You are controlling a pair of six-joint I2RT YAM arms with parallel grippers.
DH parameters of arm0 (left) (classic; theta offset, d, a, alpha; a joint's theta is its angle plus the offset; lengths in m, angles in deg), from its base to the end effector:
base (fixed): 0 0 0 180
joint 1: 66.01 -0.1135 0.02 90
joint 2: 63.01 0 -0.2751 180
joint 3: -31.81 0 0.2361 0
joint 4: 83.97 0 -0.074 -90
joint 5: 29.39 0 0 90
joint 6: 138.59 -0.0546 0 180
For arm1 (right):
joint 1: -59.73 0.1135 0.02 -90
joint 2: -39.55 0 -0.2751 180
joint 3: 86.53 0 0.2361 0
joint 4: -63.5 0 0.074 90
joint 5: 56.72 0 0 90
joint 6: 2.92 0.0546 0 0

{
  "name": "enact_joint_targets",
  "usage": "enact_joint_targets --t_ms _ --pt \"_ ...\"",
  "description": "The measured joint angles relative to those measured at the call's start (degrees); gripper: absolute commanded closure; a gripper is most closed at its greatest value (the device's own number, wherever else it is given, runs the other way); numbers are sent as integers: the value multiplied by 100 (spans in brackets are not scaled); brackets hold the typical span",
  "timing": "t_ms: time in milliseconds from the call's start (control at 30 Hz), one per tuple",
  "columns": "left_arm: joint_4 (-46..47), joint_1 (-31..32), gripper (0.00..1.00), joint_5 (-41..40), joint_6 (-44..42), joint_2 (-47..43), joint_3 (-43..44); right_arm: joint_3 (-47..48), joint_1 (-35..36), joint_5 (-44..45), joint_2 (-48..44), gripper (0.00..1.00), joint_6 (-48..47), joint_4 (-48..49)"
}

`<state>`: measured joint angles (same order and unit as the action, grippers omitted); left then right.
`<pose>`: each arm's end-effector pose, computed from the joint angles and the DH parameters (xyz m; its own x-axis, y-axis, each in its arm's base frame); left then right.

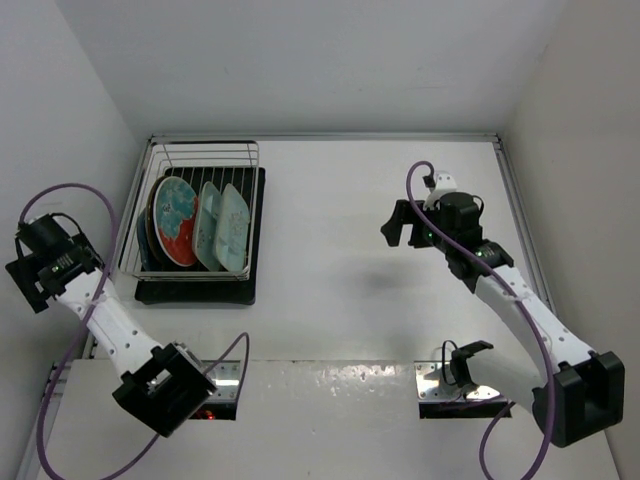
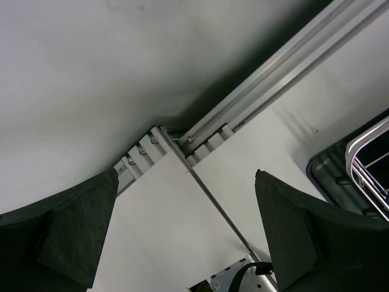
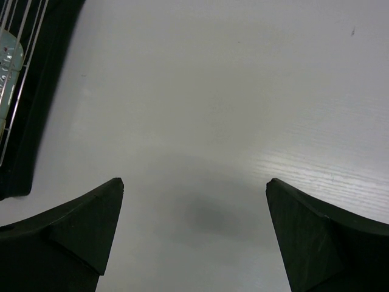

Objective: Load the plates into the dish rack

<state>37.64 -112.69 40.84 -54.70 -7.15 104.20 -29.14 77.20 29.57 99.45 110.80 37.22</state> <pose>0.1137 0.1475 0.3247 -0.5465 -0.4335 -0.7165 -0.8039 0.5114 0.3037 0.2188 0.0726 0.2793 -0.5628 0.2437 -0.7898 -0.1390 0.9140 0.3811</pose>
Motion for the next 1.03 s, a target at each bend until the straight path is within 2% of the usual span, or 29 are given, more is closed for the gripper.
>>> enact_joint_targets --t_ms 133,433,1033 --pt "98 -291 1 518 -361 -26 -175 -313 149 94 -101 0 -39 61" --pt "175 -404 1 942 -957 -662 -1394 -754 258 667 -254 0 227 553" --pt "426 -404 1 1121 -1167 -826 -1812 -903 422 1318 -284 0 629 1043"
